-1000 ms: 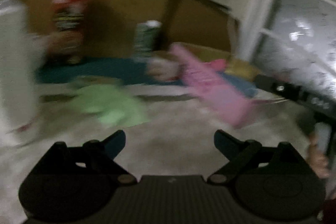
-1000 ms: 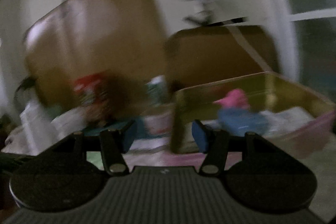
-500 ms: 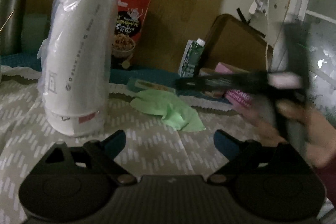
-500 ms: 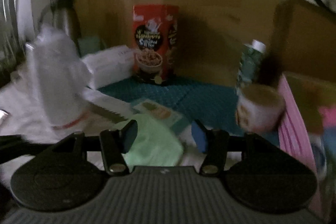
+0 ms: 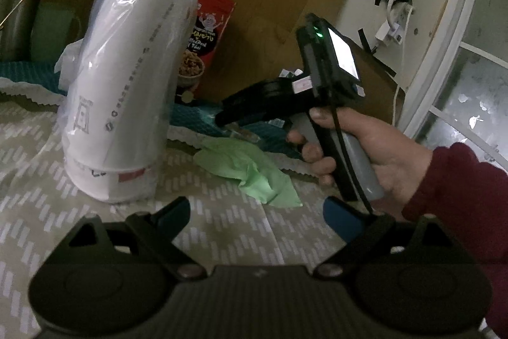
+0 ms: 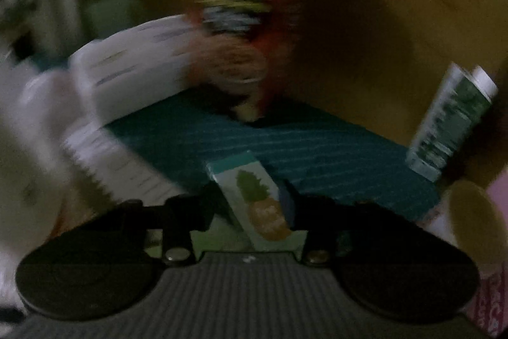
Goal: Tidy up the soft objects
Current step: 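Move the right gripper to the teal pineapple box and grasp it, then hold the pineapple box with the right gripper while the left gripper takes it, then lower the pineapple box into the pink tin box and open the left gripper, then move the right gripper to the light green cloth and pinch it, then hold the green cloth with the right gripper while the left gripper takes it, then lower the green cloth into the pink tin box and open the left gripper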
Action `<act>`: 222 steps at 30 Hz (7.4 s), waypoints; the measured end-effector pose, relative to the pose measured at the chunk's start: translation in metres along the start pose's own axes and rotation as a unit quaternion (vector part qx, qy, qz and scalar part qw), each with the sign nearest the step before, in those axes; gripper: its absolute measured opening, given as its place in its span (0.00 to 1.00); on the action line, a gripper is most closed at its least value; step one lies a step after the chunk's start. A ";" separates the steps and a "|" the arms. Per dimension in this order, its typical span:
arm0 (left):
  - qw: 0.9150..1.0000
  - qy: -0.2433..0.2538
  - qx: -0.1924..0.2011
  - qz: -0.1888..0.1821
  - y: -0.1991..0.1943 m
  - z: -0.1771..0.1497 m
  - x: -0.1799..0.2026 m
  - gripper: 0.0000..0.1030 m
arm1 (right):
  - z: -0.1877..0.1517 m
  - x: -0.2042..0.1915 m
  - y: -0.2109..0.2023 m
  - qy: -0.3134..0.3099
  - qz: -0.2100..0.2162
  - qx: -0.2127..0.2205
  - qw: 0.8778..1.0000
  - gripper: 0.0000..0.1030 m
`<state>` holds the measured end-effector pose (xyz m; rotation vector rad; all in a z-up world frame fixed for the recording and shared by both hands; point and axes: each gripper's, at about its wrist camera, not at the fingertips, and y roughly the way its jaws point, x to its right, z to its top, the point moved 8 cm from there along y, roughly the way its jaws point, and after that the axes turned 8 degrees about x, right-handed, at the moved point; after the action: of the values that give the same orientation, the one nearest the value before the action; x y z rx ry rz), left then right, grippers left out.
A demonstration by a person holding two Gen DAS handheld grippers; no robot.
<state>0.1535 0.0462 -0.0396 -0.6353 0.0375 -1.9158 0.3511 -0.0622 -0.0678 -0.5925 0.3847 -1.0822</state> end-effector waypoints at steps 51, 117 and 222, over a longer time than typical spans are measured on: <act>0.987 0.054 -0.143 -0.055 0.029 -0.052 0.124 0.90 | -0.203 0.012 -0.239 0.075 -0.072 0.137 0.985 0.59; 0.991 0.089 -0.103 -0.008 0.036 -0.030 0.079 0.55 | -0.168 0.046 -0.258 0.144 -0.062 0.219 0.963 0.43; 0.977 0.156 -0.121 -0.084 0.141 -0.022 0.299 0.84 | -0.203 0.189 -0.343 0.243 -0.254 0.295 0.889 0.48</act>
<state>0.1765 -0.2787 0.0212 -0.5027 0.4344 -2.1801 0.0755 -0.4022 -0.0152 0.1533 0.3085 -1.7735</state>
